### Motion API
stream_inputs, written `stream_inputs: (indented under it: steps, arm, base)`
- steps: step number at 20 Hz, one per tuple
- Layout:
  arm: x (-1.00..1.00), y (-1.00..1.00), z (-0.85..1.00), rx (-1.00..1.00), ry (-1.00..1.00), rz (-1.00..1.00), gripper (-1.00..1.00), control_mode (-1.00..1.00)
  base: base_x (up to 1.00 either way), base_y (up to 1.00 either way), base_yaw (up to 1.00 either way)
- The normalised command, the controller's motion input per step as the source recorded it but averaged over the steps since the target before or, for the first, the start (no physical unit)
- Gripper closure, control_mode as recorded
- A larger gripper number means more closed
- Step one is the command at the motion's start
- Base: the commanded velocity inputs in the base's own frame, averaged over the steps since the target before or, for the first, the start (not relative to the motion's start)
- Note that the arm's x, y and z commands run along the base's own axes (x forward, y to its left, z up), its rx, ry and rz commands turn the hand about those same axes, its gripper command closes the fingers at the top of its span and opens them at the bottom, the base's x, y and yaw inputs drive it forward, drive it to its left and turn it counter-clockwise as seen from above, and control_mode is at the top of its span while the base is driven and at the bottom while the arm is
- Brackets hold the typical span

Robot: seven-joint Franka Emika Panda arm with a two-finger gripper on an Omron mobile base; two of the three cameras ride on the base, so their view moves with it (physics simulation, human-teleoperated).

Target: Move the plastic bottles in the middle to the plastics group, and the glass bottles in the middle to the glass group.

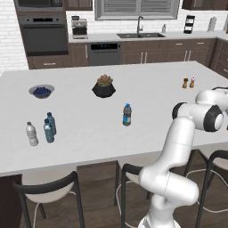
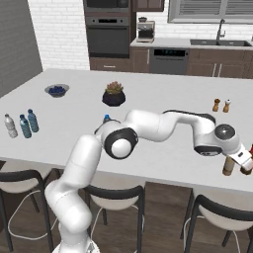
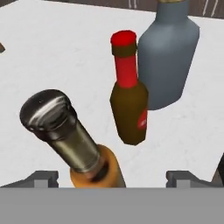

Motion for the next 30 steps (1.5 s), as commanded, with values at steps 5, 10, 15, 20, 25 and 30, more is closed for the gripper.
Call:
stream_inputs:
  steps: [5,10,15,20,25,30]
  arm:
    - [-0.37,0.06,0.43,0.00,0.00,0.00,-1.00,-1.00]
    - [-0.62,0.40,0.40,-0.02,0.01,0.03,-1.00,-1.00]
    - [-0.37,0.83,0.25,-0.08,0.00,0.03,-1.00,-1.00]
    - [-0.42,1.00,0.32,-0.18,0.06,0.25,-1.00,-1.00]
    - [-0.19,1.00,0.16,-0.14,0.15,0.43,-1.00,-1.00]
    - [-0.01,1.00,0.16,-0.11,0.22,0.53,-1.00,-1.00]
  base:
    - [0.00,0.00,0.00]
    - [0.00,0.00,0.00]
    - [0.00,0.00,0.00]
    - [0.00,0.00,0.00]
    - [0.00,0.00,0.00]
    - [0.00,0.00,0.00]
